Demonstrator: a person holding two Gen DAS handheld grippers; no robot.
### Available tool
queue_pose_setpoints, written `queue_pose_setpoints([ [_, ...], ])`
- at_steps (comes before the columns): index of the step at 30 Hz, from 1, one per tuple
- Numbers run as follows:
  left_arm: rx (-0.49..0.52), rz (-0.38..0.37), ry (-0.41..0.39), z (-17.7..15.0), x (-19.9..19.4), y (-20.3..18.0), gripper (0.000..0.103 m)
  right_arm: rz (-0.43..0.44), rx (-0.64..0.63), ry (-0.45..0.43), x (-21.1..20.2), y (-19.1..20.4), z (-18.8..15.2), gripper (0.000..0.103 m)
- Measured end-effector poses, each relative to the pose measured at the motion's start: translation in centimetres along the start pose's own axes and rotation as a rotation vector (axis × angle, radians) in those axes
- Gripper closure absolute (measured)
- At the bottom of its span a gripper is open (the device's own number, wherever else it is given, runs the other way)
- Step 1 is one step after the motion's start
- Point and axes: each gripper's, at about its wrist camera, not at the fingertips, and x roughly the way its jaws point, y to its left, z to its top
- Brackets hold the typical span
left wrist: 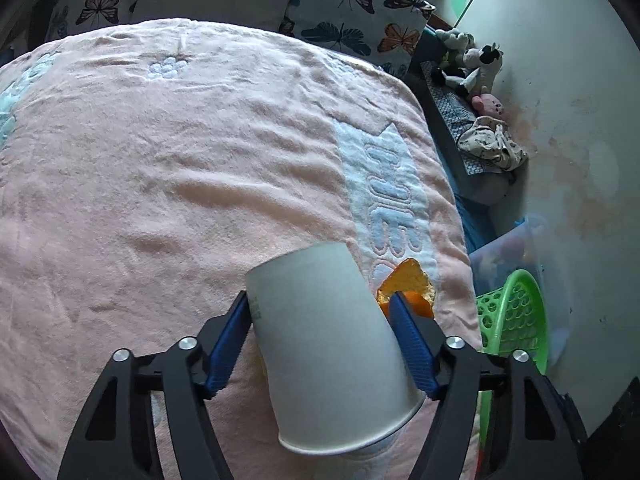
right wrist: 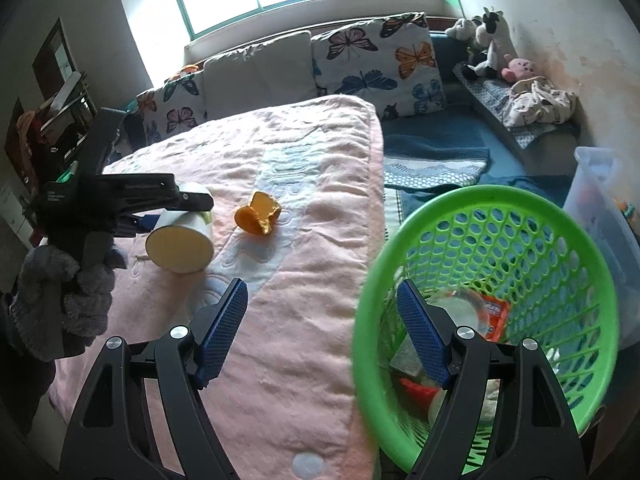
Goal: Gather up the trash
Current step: 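Grasp the orange peel on the bed with the right tool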
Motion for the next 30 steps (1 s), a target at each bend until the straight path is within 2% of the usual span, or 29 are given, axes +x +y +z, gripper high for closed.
queue_pose_setpoints([
  [11, -0.019, -0.022, -0.062, -0.6, -4.6, 2.7, 0.041, 0.048, -0.018, 0.026, 3.9, 2.4, 1.8, 0.026],
  [18, -0.028, -0.014, -0.088, -1.0, -7.0, 4.7, 0.041, 0.081, -0.034, 0.048, 7.6, 4.2, 3.5, 0.032],
  [25, -0.039, -0.014, -0.095, -1.3, -8.1, 6.1, 0.041, 0.081, -0.064, 0.088, 10.8, 5.6, 4.1, 0.042],
  [30, -0.044, -0.018, -0.095, -1.3, -8.2, 6.6, 0.041, 0.064, -0.080, 0.098, 12.2, 6.0, 4.4, 0.042],
])
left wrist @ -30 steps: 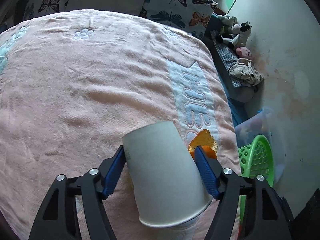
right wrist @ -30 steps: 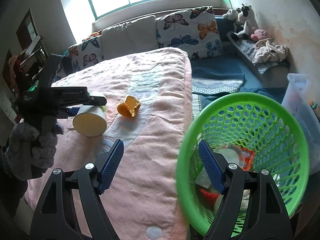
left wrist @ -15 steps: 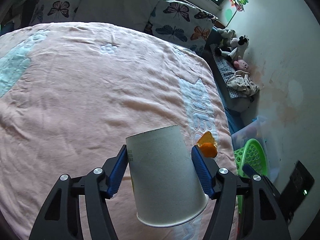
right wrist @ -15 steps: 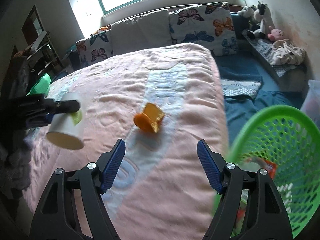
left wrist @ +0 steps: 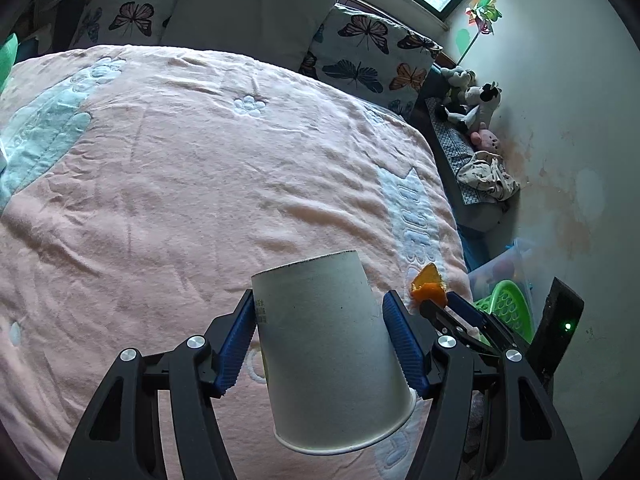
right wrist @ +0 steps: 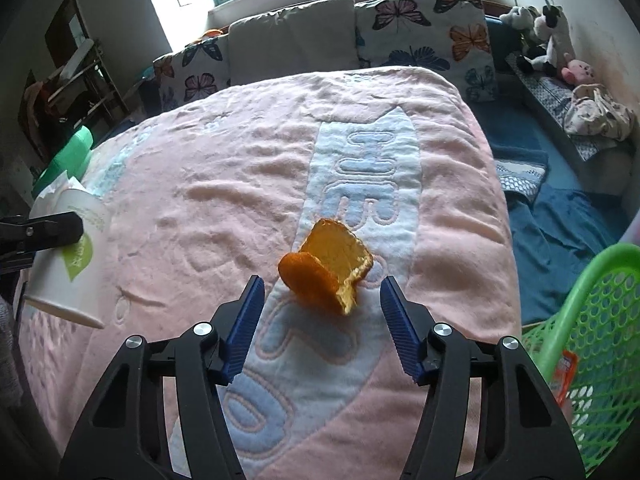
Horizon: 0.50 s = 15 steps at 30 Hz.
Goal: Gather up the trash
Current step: 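Grasp the orange peel on the bed with the right tool, then release the orange peel into the basket with right tool while left carries cup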
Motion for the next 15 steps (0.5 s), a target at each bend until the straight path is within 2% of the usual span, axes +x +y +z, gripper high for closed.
queue_pose_setpoints([
  [3, -0.006, -0.005, 0.004, 0.0, 0.2, 0.2, 0.041, -0.023, -0.021, 0.005, 0.7, 0.3, 0.1, 0.043],
  [8, -0.008, -0.003, 0.015, -0.2, 0.7, 0.3, 0.041, -0.079, -0.066, -0.001, 1.2, 0.9, 0.1, 0.052],
  [15, -0.001, -0.005, 0.018, -0.5, 0.8, -0.1, 0.041, -0.044, -0.042, -0.018, -0.2, 0.4, -0.3, 0.063],
])
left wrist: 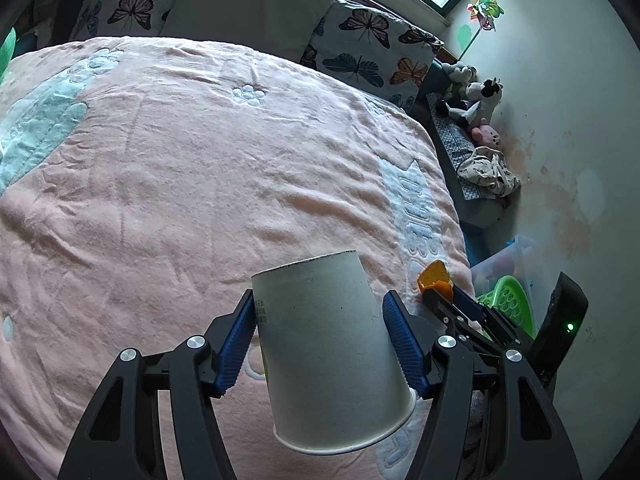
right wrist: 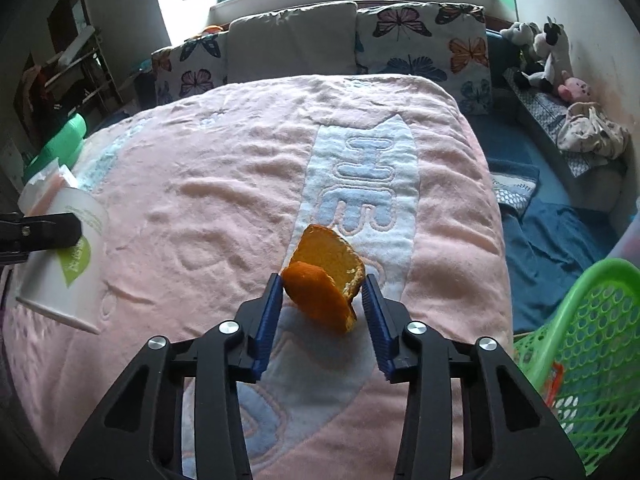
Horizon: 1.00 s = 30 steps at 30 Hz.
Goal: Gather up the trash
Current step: 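Release the orange peel into the basket with right tool while left carries cup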
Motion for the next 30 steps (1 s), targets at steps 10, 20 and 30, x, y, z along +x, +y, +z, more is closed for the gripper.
queue_pose_setpoints([
  [10, 0.043, -0.034, 0.010, -1.4, -0.1, -2.9, 0.041, 0.027, 0.020, -0.031, -4.4, -0.4, -2.3, 0.066],
  [20, 0.113, -0.073, 0.038, -3.3, 0.7, -7.5, 0.041, -0.009, 0.081, -0.059, -9.2, -2.6, -6.2, 0.066],
  [30, 0.190, -0.116, 0.073, -5.0, 2.1, -12.8, 0.041, -0.086, 0.158, -0.060, -12.0, -6.8, -9.3, 0.066],
])
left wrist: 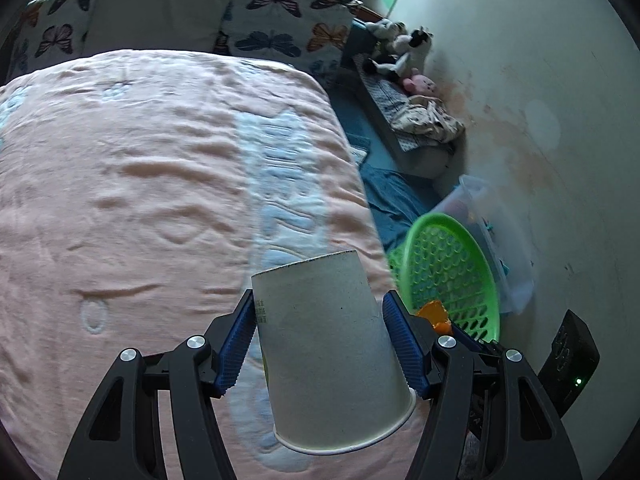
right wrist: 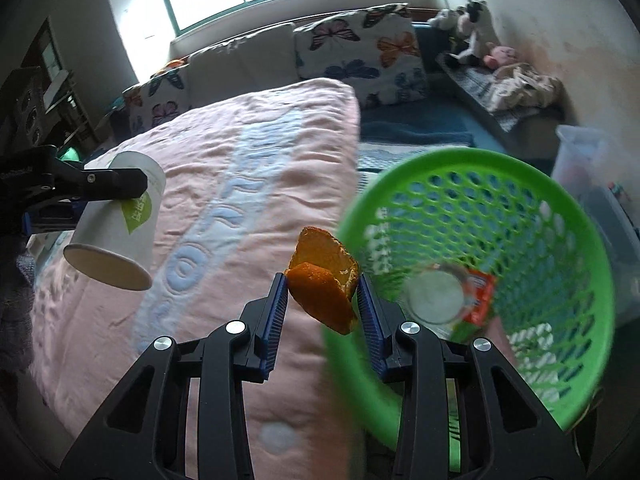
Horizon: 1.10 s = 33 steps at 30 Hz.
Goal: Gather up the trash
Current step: 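Release the orange peel into the basket with right tool while left carries cup, then drop the white paper cup into the green basket with the left tool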
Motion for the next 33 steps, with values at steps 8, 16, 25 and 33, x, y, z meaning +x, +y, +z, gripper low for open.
queue_pose_setpoints([
  [8, 0.063, -0.025, 0.030, -0.4, 1.6, -3.8, 0.041, -0.071, 0.073, -0.004, -1.8, -4.7, -1.6, 0.066],
  [16, 0.112, -0.039, 0.053, -0.5, 3.1, -6.8, 0.041, -0.131, 0.156, 0.003, -2.7, -8.8, -2.9, 0.064],
  [25, 0.157, -0.055, 0.077, -0.9, 4.7, -9.5, 0.041, -0.150, 0.222, -0.002, -3.3, -11.3, -3.8, 0.053],
  [33, 0.205, -0.079, 0.080, -1.0, 6.0, -12.2, 0.041, -0.158, 0.235, -0.030, -5.1, -12.1, -4.4, 0.049],
])
